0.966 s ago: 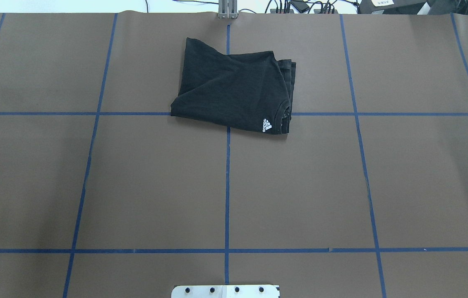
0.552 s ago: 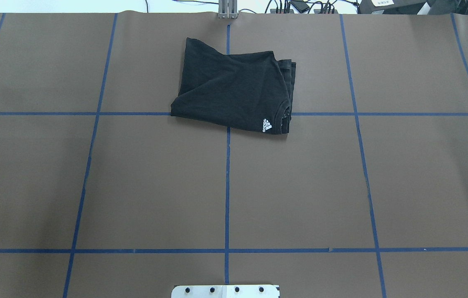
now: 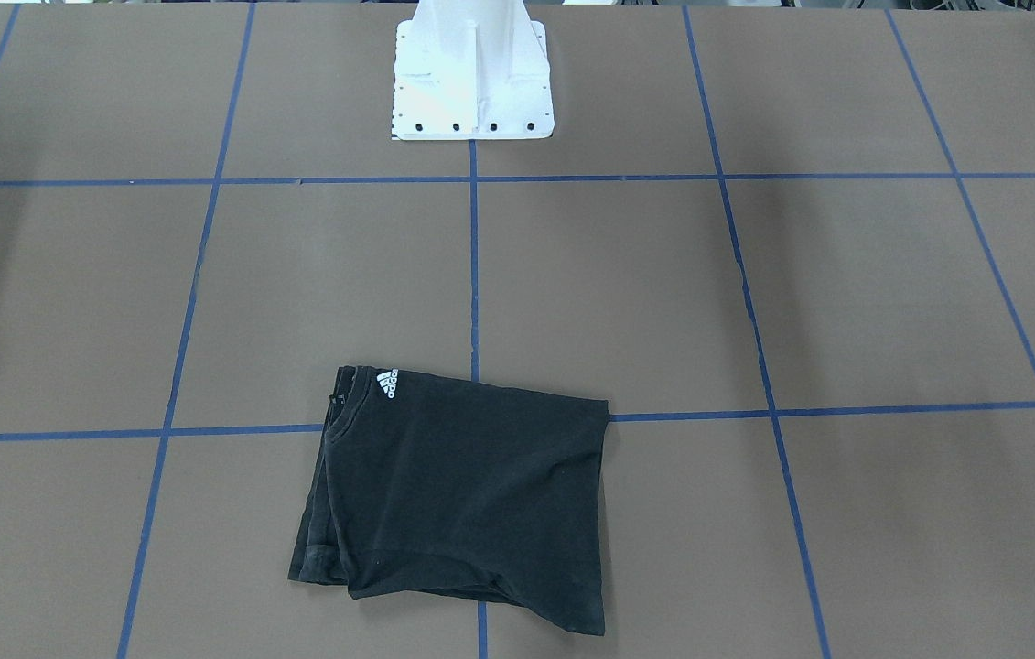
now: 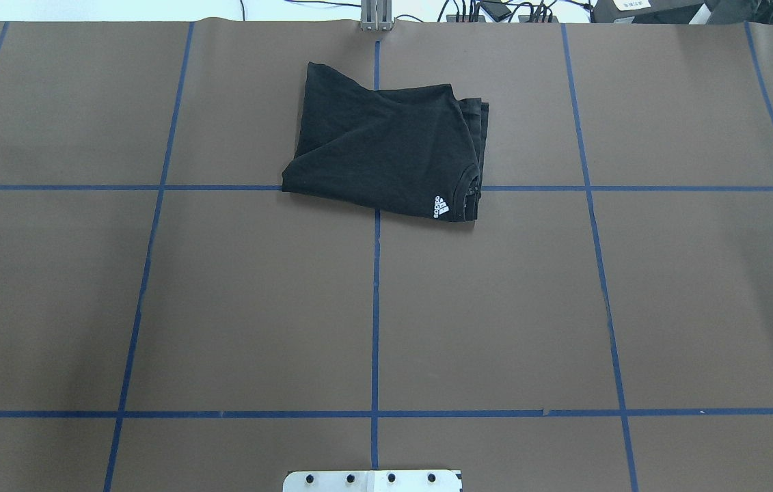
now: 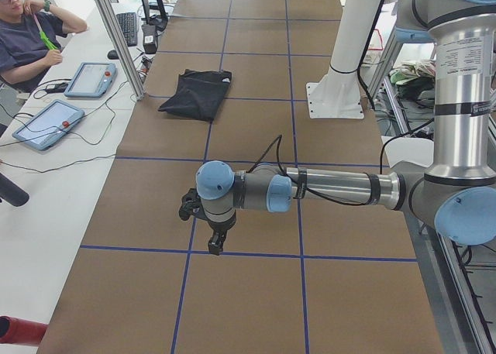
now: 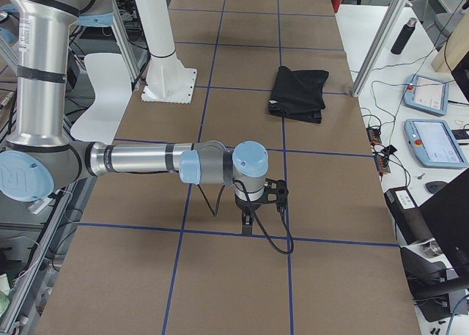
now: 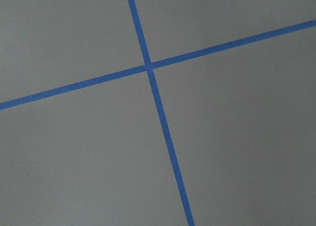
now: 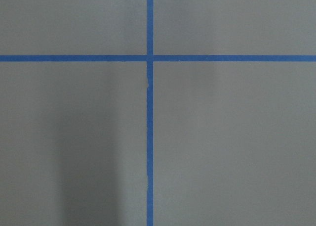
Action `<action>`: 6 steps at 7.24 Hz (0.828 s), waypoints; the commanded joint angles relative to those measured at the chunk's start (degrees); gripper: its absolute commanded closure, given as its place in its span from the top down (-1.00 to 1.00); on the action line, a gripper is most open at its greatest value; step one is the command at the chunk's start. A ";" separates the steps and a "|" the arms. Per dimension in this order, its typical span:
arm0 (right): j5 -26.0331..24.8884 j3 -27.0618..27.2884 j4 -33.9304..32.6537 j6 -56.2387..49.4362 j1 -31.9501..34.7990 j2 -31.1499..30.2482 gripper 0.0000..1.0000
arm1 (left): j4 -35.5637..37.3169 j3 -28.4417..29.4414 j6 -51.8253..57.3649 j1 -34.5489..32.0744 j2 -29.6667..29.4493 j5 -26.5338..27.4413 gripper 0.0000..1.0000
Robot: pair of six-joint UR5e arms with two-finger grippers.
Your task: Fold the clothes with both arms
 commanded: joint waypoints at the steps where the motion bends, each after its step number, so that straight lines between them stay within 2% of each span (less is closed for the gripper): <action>1: -0.40 0.56 -0.17 -0.18 -0.05 -0.75 1.00 | 0.03 0.08 0.09 -0.01 -0.18 0.32 1.00; 4: -0.40 0.12 -0.26 0.52 -0.05 -0.75 1.00 | 0.03 0.16 -1.91 -0.01 -0.09 0.23 1.00; 5: -0.40 0.03 -0.26 0.61 -0.05 -0.75 1.00 | -0.49 -0.10 -8.98 -0.01 -0.26 0.14 1.00; 6: -0.40 -0.06 -0.26 0.61 -0.05 -0.75 1.00 | -2.23 0.08 -10.01 -0.01 -0.09 0.23 1.00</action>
